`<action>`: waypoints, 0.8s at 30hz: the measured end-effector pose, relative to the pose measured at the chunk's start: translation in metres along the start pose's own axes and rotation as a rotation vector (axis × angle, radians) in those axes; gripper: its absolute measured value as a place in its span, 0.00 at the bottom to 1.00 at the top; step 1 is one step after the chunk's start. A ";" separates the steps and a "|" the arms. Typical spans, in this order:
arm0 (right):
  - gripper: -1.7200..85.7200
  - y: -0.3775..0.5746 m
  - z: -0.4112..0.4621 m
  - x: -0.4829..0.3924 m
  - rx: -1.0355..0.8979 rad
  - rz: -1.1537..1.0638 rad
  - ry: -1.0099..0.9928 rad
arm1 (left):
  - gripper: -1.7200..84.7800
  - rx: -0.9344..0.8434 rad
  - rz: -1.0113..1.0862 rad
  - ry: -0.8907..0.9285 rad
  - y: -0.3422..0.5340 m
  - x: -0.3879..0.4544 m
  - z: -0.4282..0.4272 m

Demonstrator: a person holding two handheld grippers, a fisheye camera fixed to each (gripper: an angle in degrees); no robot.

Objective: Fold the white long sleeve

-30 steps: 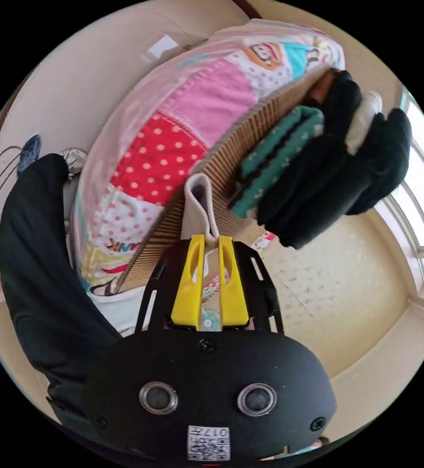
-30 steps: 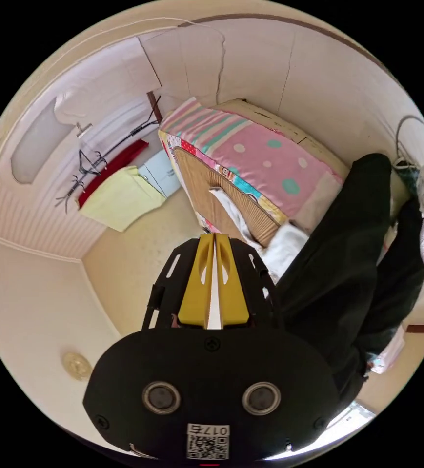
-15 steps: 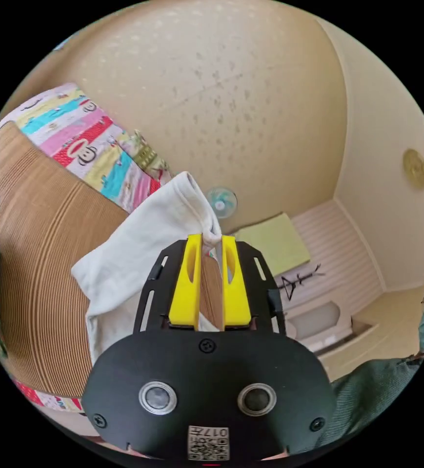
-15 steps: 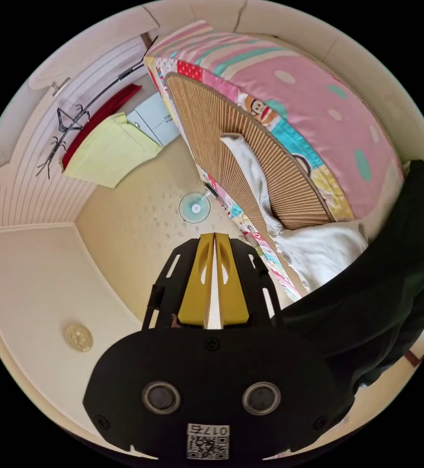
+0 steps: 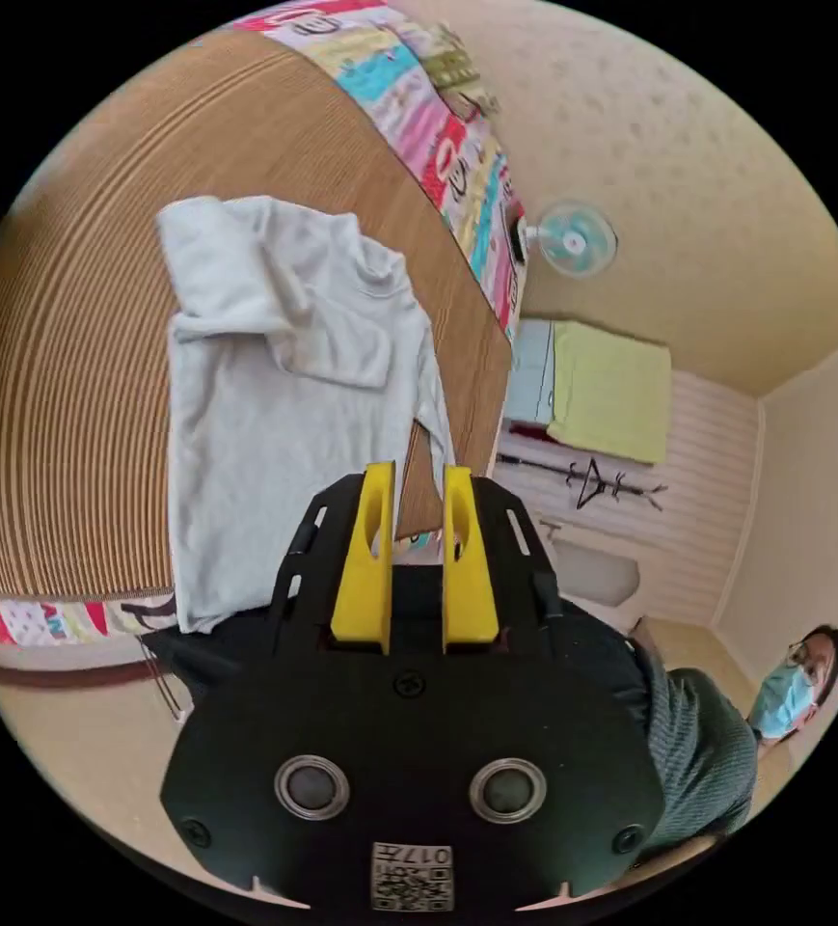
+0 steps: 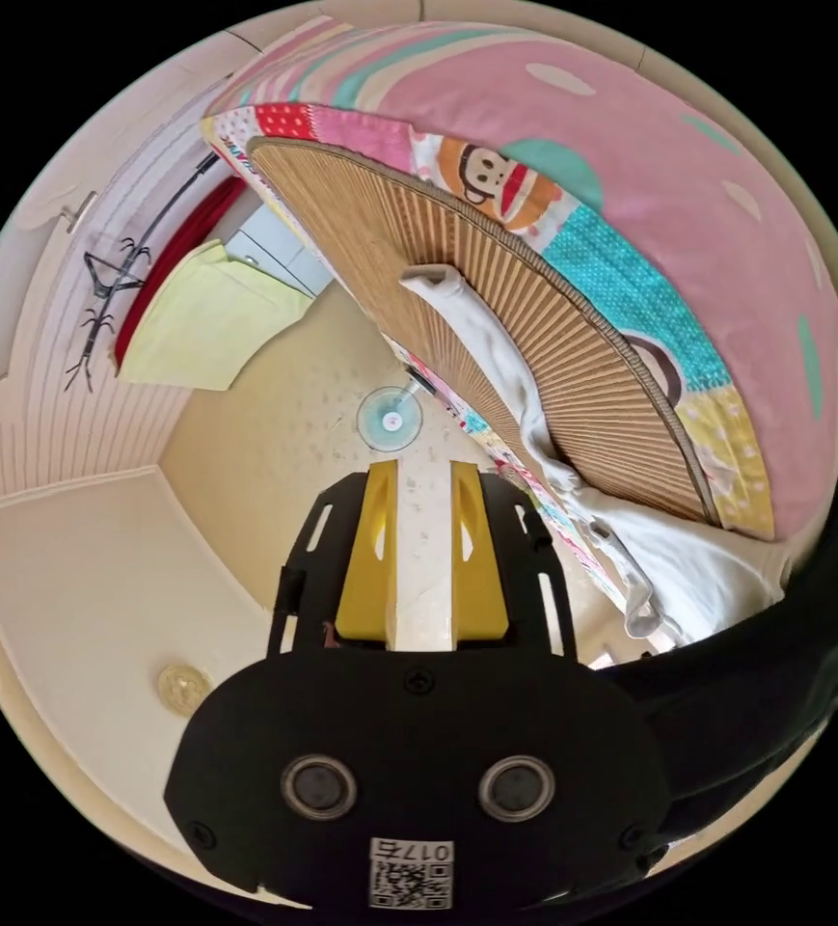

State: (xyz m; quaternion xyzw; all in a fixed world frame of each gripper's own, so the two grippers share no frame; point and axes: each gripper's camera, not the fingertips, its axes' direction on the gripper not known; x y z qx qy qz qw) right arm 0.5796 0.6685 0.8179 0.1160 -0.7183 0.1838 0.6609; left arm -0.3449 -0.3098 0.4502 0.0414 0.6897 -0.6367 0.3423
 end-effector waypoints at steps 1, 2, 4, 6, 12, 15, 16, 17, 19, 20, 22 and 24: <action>0.14 -0.006 -0.001 -0.008 -0.009 0.007 0.044 | 0.09 0.051 -0.046 0.021 0.005 -0.011 -0.012; 0.14 -0.009 -0.001 -0.012 -0.011 0.009 0.063 | 0.09 0.163 -0.143 0.071 0.020 -0.034 -0.035; 0.17 -0.020 -0.003 -0.028 -0.009 0.021 0.125 | 0.08 0.361 -0.304 0.187 0.052 -0.069 -0.065; 0.18 -0.026 -0.007 -0.041 0.017 0.028 0.171 | 0.07 0.689 -0.515 0.440 0.114 -0.113 -0.084; 0.20 -0.040 -0.030 -0.081 0.121 0.048 0.339 | 0.02 1.237 -0.857 0.719 0.248 -0.150 -0.064; 0.21 -0.046 -0.039 -0.100 0.109 0.045 0.482 | 0.03 1.232 -0.908 0.614 0.276 -0.146 -0.065; 0.20 -0.049 -0.041 -0.107 0.082 0.039 0.536 | 0.03 1.228 -0.922 0.596 0.281 -0.144 -0.065; 0.19 -0.051 -0.041 -0.110 0.064 0.038 0.561 | 0.04 1.233 -0.947 0.576 0.289 -0.141 -0.065; 0.18 -0.059 -0.042 -0.121 -0.023 0.018 0.610 | 0.05 1.275 -0.963 0.599 0.298 -0.135 -0.063; 0.17 -0.060 -0.043 -0.124 -0.040 0.017 0.624 | 0.05 1.316 -0.958 0.641 0.303 -0.132 -0.061; 0.14 -0.063 -0.049 -0.137 -0.088 0.024 0.693 | 0.05 1.371 -0.939 0.703 0.306 -0.127 -0.059; 0.11 -0.064 -0.055 -0.149 -0.097 -0.011 0.678 | 0.04 1.393 -0.923 0.717 0.306 -0.119 -0.061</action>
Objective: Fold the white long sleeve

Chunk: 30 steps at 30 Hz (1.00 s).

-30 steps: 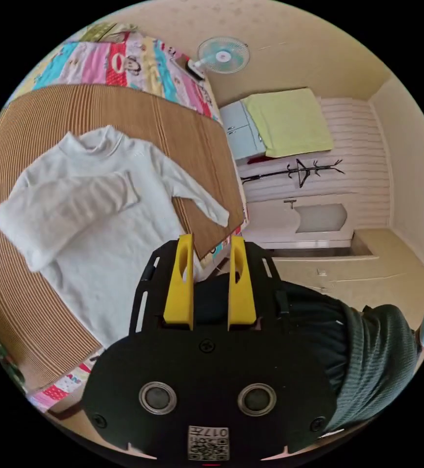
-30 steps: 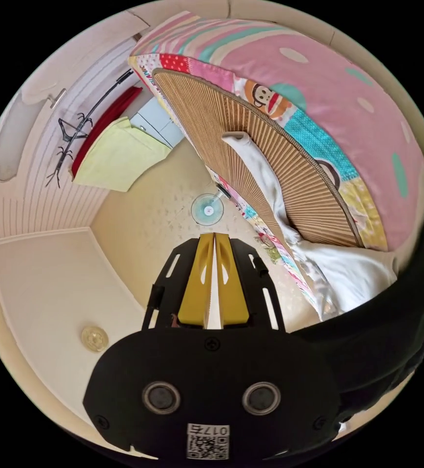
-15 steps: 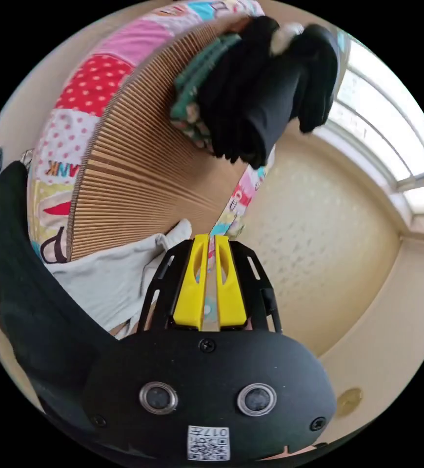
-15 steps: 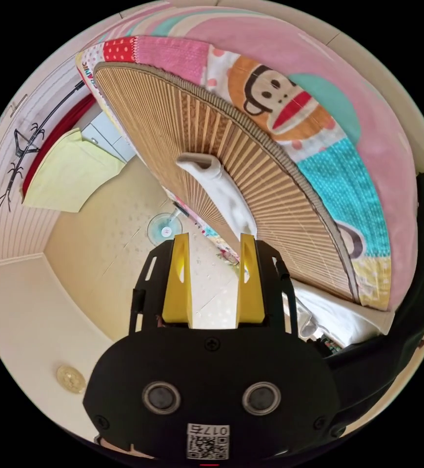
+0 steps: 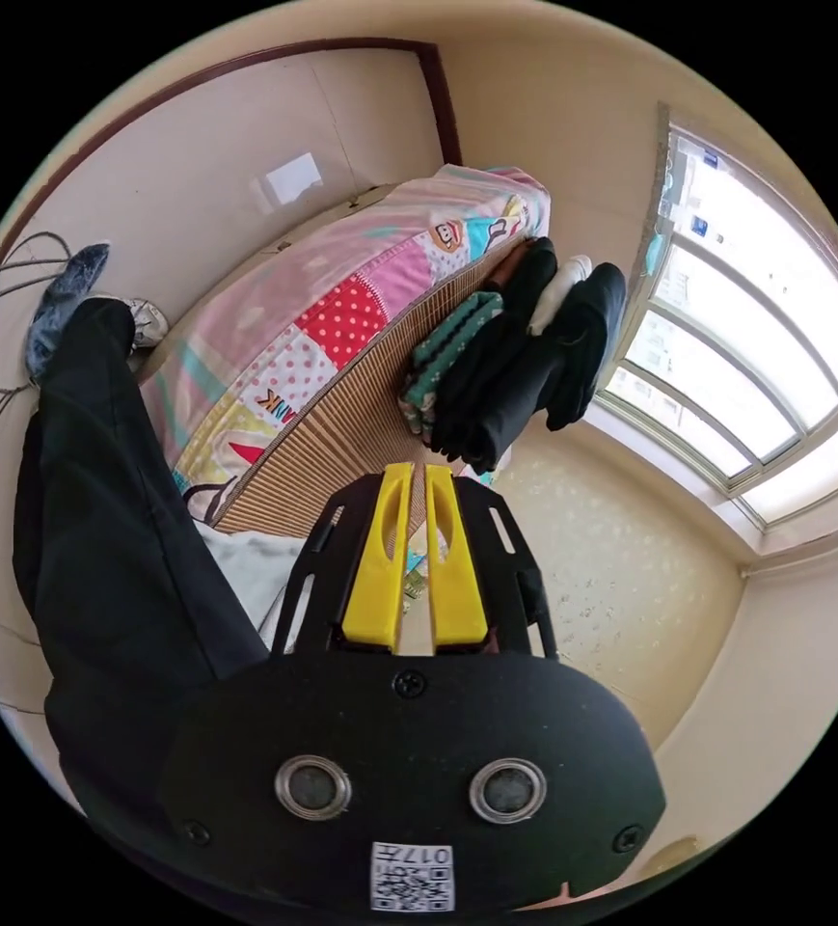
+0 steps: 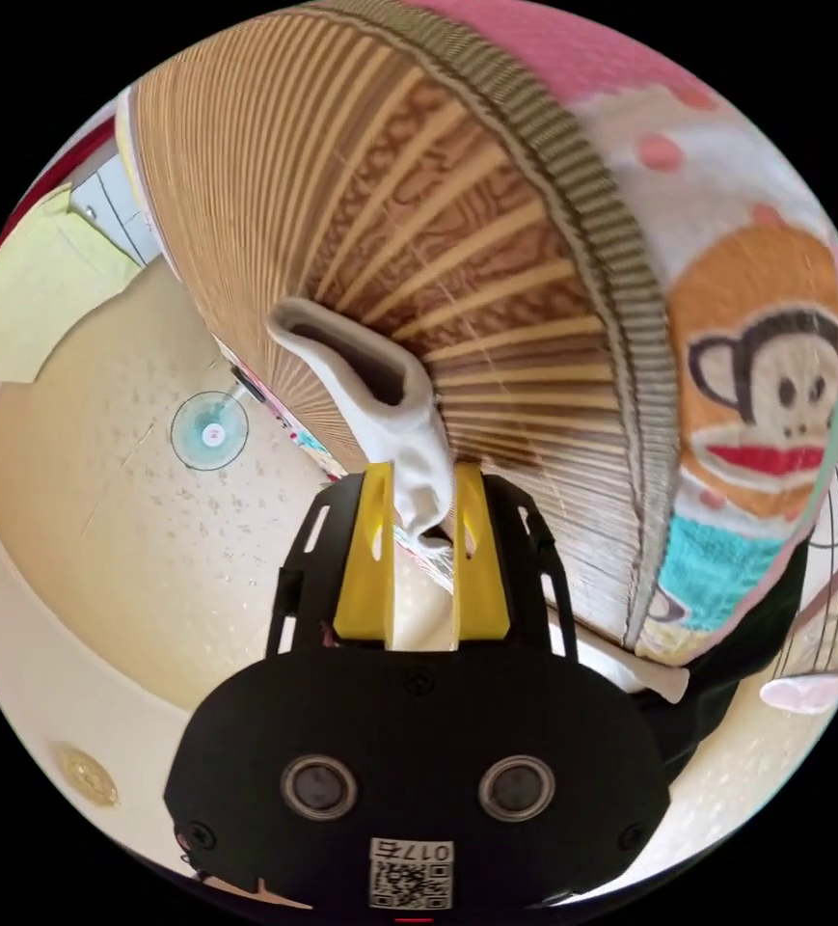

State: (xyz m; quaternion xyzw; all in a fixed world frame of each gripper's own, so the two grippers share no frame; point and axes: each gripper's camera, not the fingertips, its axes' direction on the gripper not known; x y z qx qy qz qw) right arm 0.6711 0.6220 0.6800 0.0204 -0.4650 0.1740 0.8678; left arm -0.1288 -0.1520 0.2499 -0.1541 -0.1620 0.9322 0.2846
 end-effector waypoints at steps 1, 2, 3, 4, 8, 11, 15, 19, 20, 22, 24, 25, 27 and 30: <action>0.10 0.000 -0.010 -0.003 0.025 -0.004 -0.029 | 0.04 -0.005 0.006 -0.010 0.001 0.002 0.001; 0.09 0.001 -0.016 -0.004 0.036 0.005 -0.041 | 0.04 -0.020 0.024 -0.037 0.002 0.008 0.004; 0.08 0.001 -0.025 -0.006 0.054 0.021 -0.083 | 0.04 -0.047 0.044 -0.067 0.004 0.014 0.010; 0.07 0.000 -0.032 -0.009 0.063 0.019 -0.158 | 0.04 -0.064 0.056 -0.082 0.004 0.017 0.014; 0.07 -0.005 -0.032 -0.045 -0.066 -0.163 -0.425 | 0.05 -0.315 0.212 -0.267 0.018 0.049 0.077; 0.06 0.002 -0.026 -0.089 -0.293 -0.379 -0.507 | 0.07 -0.614 0.440 -0.517 0.052 0.077 0.155; 0.06 0.003 -0.052 -0.096 -0.268 -0.319 -0.363 | 0.09 -1.082 0.828 -0.940 0.153 0.074 0.273; 0.06 -0.004 -0.100 -0.078 -0.140 -0.158 -0.301 | 0.13 -1.383 1.110 -1.207 0.255 0.026 0.343; 0.06 -0.005 -0.106 -0.077 -0.131 -0.143 -0.287 | 0.15 -1.434 1.185 -1.242 0.286 0.008 0.360; 0.06 -0.010 -0.125 -0.075 -0.131 -0.107 -0.214 | 0.16 -1.479 1.271 -1.261 0.325 -0.018 0.382; 0.06 -0.015 -0.136 -0.078 -0.145 -0.104 -0.165 | 0.16 -1.473 1.369 -1.265 0.368 -0.045 0.406; 0.06 -0.017 -0.141 -0.081 -0.153 -0.105 -0.142 | 0.16 -1.460 1.399 -1.266 0.378 -0.050 0.411; 0.05 -0.023 -0.147 -0.085 -0.166 -0.106 -0.129 | 0.16 -1.363 1.538 -1.263 0.410 -0.064 0.430; 0.06 -0.033 -0.154 -0.095 -0.178 -0.113 -0.142 | 0.16 -1.254 1.639 -1.323 0.429 -0.082 0.456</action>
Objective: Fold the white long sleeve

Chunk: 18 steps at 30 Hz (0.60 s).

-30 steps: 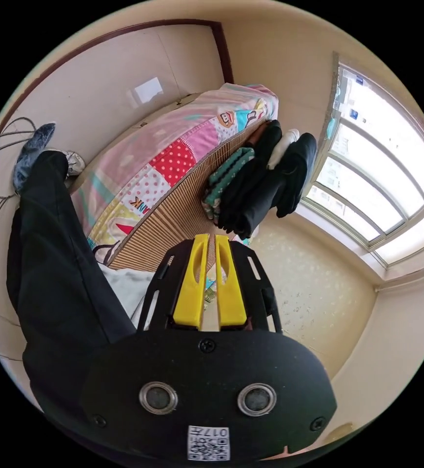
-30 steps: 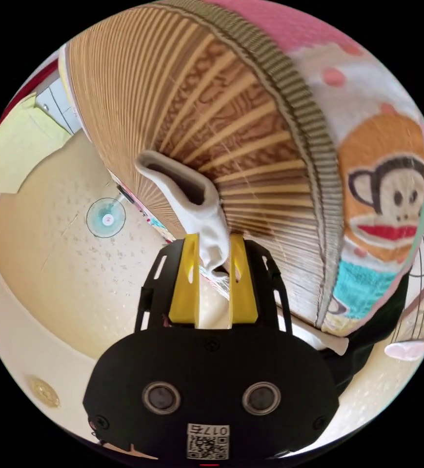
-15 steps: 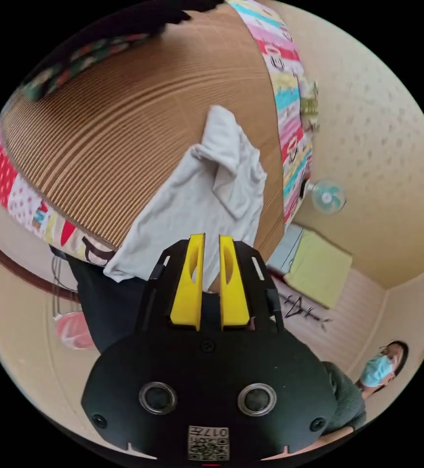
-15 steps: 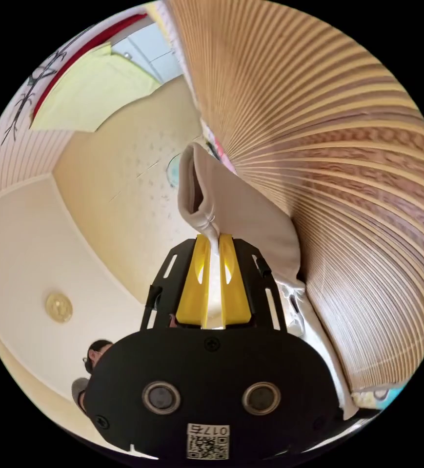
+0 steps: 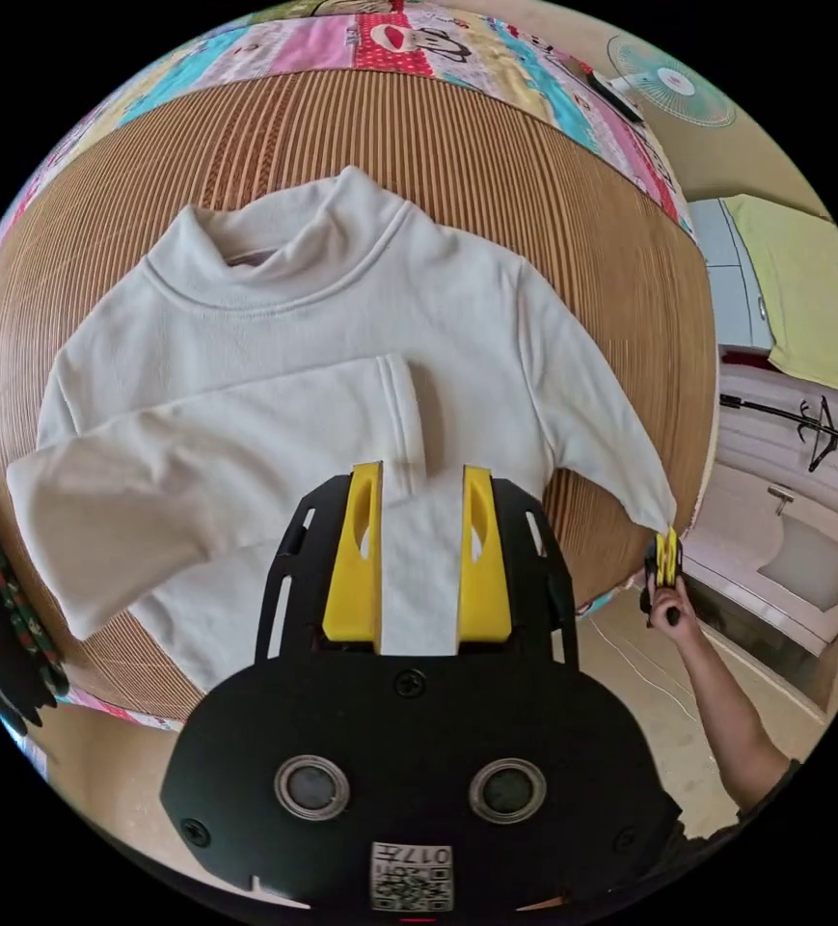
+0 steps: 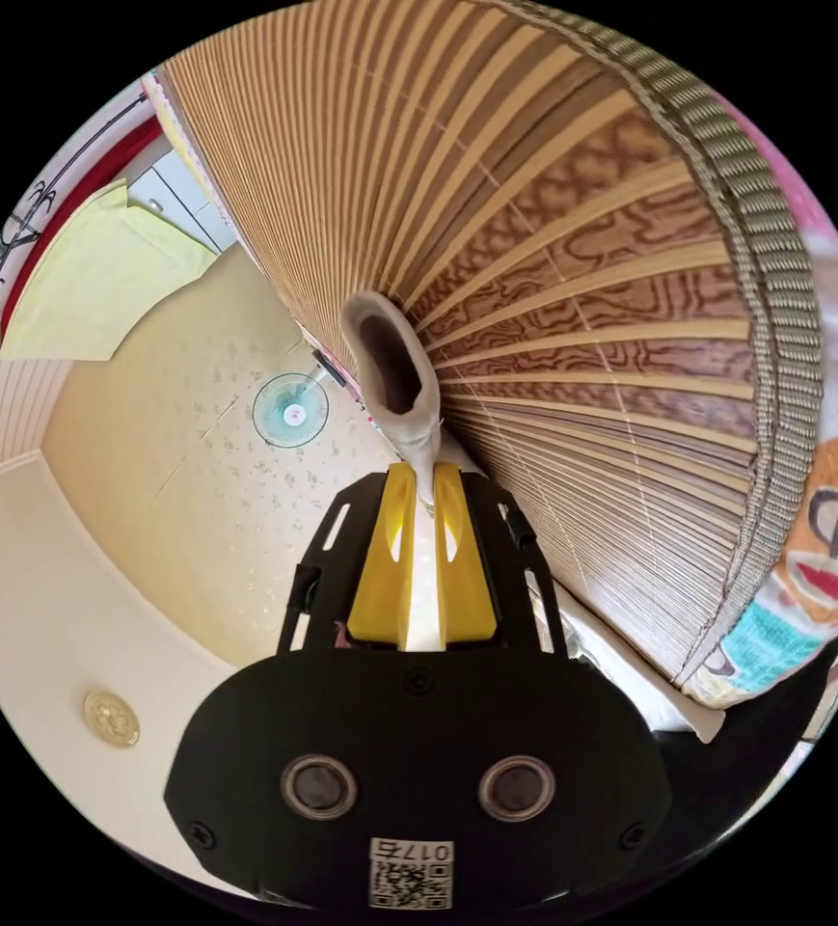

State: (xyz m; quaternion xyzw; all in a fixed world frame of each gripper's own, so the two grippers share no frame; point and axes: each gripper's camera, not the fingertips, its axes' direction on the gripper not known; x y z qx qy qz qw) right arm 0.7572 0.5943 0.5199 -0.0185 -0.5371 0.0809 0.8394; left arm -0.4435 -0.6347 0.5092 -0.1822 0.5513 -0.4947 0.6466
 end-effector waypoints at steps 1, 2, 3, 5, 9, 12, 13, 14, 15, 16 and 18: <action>0.06 -0.005 -0.002 -0.004 -0.005 -0.009 -0.007 | 0.16 -0.001 -0.006 -0.023 -0.005 0.001 0.003; 0.06 -0.007 -0.004 -0.005 -0.008 -0.011 -0.011 | 0.15 -0.021 -0.013 -0.051 -0.013 0.002 0.013; 0.06 -0.013 -0.006 -0.008 -0.015 -0.014 -0.024 | 0.14 -0.044 -0.031 -0.091 -0.018 0.002 0.022; 0.06 -0.021 -0.010 -0.011 -0.026 -0.018 -0.057 | 0.12 -0.027 -0.033 -0.124 -0.017 0.003 0.024; 0.06 -0.042 -0.019 -0.023 -0.060 -0.040 -0.119 | 0.08 0.032 -0.080 -0.004 -0.001 -0.009 0.000; 0.06 -0.055 -0.020 -0.039 -0.092 -0.071 -0.143 | 0.08 0.269 -0.088 0.229 0.024 -0.014 -0.052; 0.06 -0.061 -0.019 -0.047 -0.102 -0.084 -0.148 | 0.08 0.302 -0.068 0.294 0.026 -0.013 -0.060; 0.06 -0.064 -0.019 -0.051 -0.105 -0.091 -0.149 | 0.08 0.347 -0.014 0.419 0.030 -0.008 -0.074; 0.06 -0.070 -0.018 -0.059 -0.108 -0.107 -0.150 | 0.09 0.363 0.042 0.502 0.033 -0.001 -0.081; 0.06 -0.075 -0.017 -0.069 -0.101 -0.127 -0.149 | 0.09 0.357 0.065 0.511 0.033 0.003 -0.083; 0.06 -0.079 -0.013 -0.091 -0.083 -0.184 -0.129 | 0.13 0.231 0.046 0.371 0.034 0.006 -0.070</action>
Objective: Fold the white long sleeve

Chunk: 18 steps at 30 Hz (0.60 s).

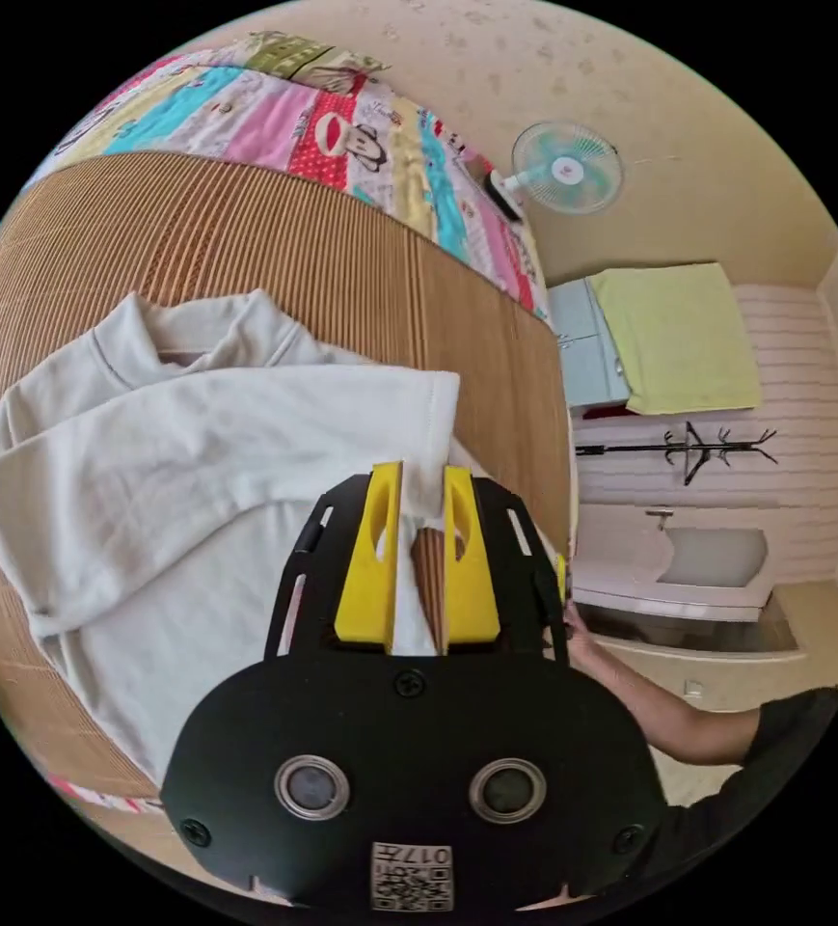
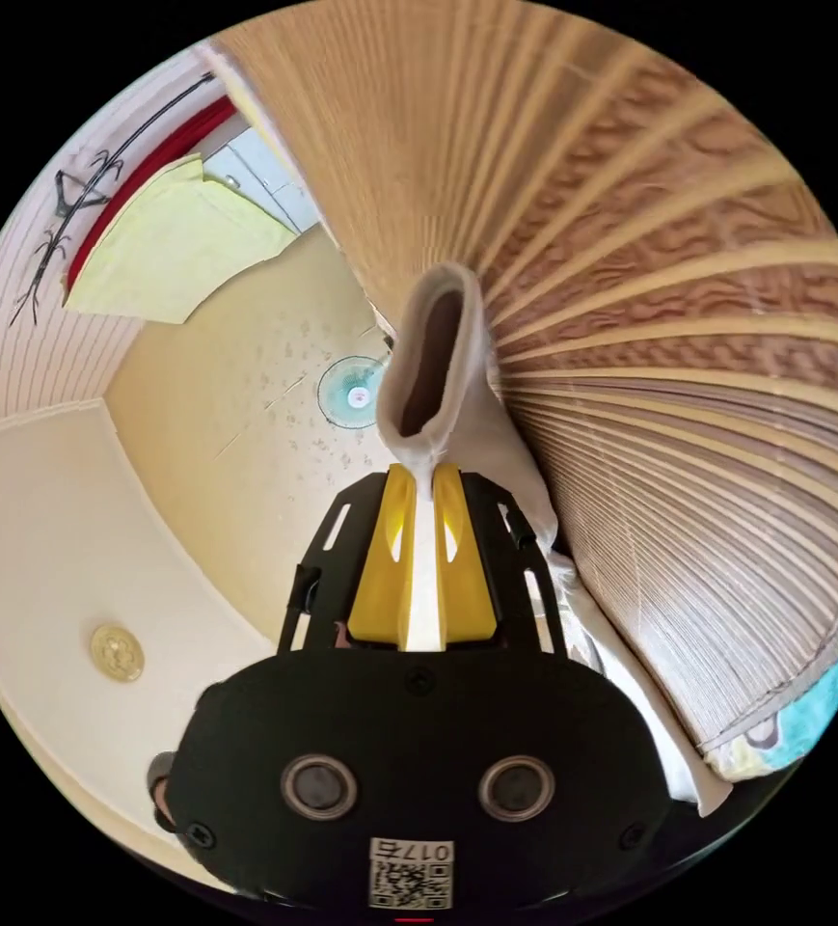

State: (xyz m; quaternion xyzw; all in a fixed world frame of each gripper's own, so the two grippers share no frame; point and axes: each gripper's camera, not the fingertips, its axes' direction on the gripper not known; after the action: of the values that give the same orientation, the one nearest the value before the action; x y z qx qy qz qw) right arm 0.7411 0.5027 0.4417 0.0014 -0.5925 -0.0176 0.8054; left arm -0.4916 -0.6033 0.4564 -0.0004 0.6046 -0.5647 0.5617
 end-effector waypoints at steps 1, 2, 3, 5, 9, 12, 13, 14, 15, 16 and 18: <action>0.06 -0.006 0.009 -0.018 -0.014 -0.055 0.029 | 0.15 -0.034 -0.031 -0.033 0.003 -0.006 0.004; 0.06 -0.008 0.015 -0.028 -0.031 -0.089 0.047 | 0.15 -0.088 -0.128 -0.071 0.013 -0.021 0.009; 0.06 -0.013 0.032 -0.051 -0.089 -0.171 0.092 | 0.15 -0.109 -0.174 -0.019 0.028 -0.035 0.010; 0.07 -0.013 0.070 -0.089 -0.236 -0.317 0.173 | 0.11 -0.123 -0.145 0.100 0.054 -0.050 0.004; 0.07 0.033 0.191 -0.152 -0.661 -0.639 0.284 | 0.10 -0.224 -0.161 0.025 0.127 -0.083 -0.018; 0.07 0.093 0.284 -0.158 -1.011 -0.762 0.295 | 0.11 -0.283 -0.212 -0.070 0.179 -0.111 -0.040; 0.08 0.121 0.317 -0.150 -1.159 -0.799 0.313 | 0.12 -0.288 -0.224 -0.082 0.189 -0.116 -0.045; 0.08 0.135 0.332 -0.143 -1.236 -0.809 0.333 | 0.12 -0.295 -0.256 -0.104 0.207 -0.128 -0.056; 0.09 0.161 0.358 -0.121 -1.401 -0.797 0.403 | 0.12 -0.300 -0.295 -0.125 0.223 -0.140 -0.066; 0.09 0.181 0.375 -0.093 -1.577 -0.747 0.498 | 0.12 -0.301 -0.316 -0.137 0.231 -0.146 -0.071; 0.09 0.194 0.378 -0.063 -1.737 -0.709 0.623 | 0.14 -0.296 -0.396 -0.185 0.258 -0.169 -0.092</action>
State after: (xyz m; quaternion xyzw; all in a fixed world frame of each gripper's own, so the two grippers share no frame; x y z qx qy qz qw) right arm 0.3664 0.7056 0.4988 -0.4082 -0.1005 -0.6854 0.5945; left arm -0.3282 -0.3404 0.3702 -0.2526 0.6150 -0.5664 0.4870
